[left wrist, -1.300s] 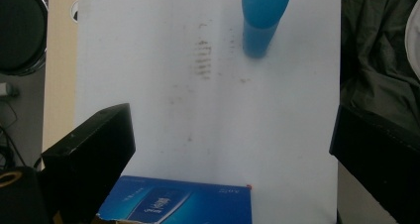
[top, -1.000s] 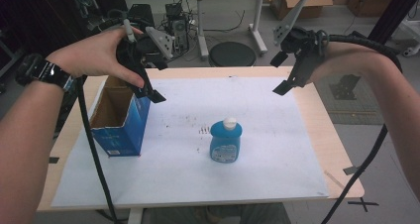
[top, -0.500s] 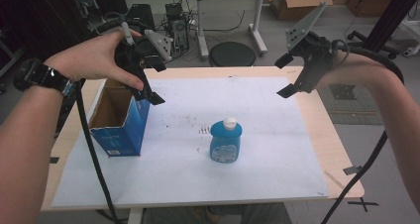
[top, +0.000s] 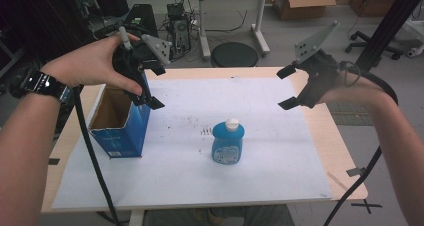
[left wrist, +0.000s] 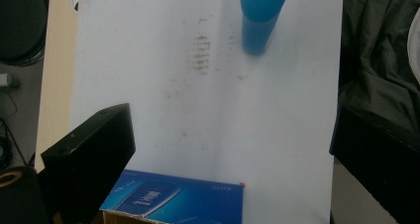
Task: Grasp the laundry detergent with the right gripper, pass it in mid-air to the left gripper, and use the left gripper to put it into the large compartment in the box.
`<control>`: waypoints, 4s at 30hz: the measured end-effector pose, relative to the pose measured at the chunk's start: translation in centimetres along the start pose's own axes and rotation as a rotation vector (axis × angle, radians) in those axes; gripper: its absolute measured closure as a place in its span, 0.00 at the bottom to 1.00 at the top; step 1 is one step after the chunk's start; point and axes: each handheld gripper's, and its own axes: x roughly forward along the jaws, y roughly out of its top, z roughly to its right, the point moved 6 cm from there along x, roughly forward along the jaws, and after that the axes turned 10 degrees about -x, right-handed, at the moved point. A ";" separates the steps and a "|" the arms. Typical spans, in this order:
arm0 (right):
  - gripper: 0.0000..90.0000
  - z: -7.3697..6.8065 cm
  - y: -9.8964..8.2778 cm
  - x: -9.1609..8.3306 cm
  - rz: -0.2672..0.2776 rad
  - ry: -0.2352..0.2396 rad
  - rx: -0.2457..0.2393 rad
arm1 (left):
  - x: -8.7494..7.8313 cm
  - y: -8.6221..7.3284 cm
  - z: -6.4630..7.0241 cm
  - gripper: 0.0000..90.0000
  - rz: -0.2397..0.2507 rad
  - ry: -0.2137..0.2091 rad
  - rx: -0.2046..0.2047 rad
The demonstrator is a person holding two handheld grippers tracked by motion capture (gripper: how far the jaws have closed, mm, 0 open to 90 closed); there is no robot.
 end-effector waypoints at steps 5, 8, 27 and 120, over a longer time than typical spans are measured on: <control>0.02 -1.0 -1.0 1.2 0.057 -0.002 0.013 | 0.2 -0.3 0.3 0.05 0.000 -0.002 -0.002; 0.02 -1.3 -1.5 1.7 0.068 0.002 0.016 | 0.2 -0.4 0.4 0.05 -0.002 -0.003 -0.002; 0.01 -3.4 -4.9 7.8 0.161 0.055 0.080 | 0.6 -0.7 0.6 0.05 -0.020 0.003 -0.004; 0.40 -5.5 -4.7 20.0 0.329 0.076 0.130 | 1.3 -1.3 0.7 0.05 -0.013 0.006 -0.010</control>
